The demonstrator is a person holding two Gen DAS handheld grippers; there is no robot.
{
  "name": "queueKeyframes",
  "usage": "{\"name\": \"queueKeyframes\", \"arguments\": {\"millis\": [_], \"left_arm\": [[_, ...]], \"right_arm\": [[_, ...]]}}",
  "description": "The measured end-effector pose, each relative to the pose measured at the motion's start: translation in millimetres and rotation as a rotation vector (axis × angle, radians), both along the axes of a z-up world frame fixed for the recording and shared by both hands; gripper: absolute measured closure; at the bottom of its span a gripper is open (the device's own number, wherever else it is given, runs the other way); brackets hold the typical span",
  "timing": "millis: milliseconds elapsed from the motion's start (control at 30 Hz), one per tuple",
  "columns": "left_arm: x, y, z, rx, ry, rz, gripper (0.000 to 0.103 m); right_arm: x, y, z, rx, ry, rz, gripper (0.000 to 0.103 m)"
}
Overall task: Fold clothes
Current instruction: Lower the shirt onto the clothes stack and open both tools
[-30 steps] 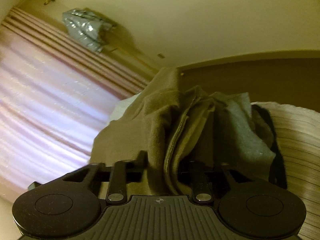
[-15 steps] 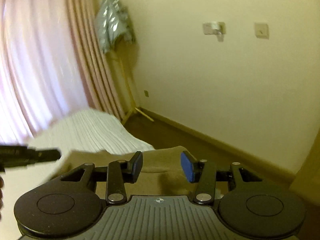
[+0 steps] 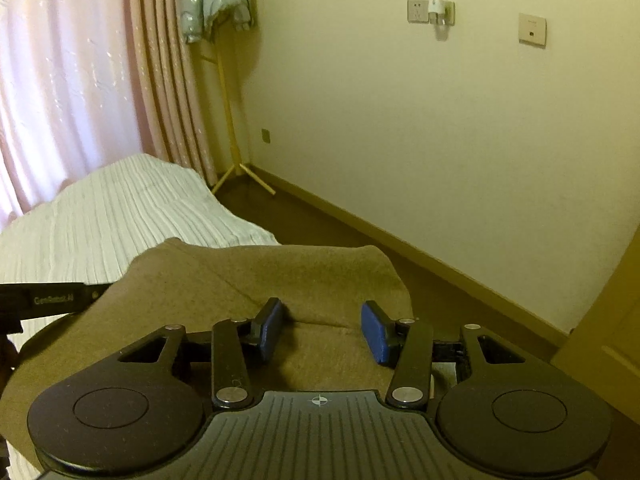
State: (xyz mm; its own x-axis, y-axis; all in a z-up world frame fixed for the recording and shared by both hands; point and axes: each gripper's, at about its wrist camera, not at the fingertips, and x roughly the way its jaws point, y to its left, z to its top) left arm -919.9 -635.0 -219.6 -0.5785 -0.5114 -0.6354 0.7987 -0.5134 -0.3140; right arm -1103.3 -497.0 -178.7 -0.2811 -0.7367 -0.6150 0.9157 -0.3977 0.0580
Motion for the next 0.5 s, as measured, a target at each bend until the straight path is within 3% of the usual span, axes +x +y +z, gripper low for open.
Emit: {"name": "queueKeyframes", "arguments": {"millis": [167, 333, 500], "left_arm": [[23, 8, 39, -0.046, 0.042, 0.008, 0.096], [41, 46, 90, -0.09, 0.041, -0.048, 0.096], [42, 100, 97, -0.062, 0.004, -0.115, 0.096]], "right_arm": [[-19, 17, 32, -0.086, -0.122, -0.036, 0.056], [-18, 64, 62, -0.125, -0.157, -0.018, 0.056], [9, 98, 67, -0.081, -0.142, 0.046, 0.056]]}}
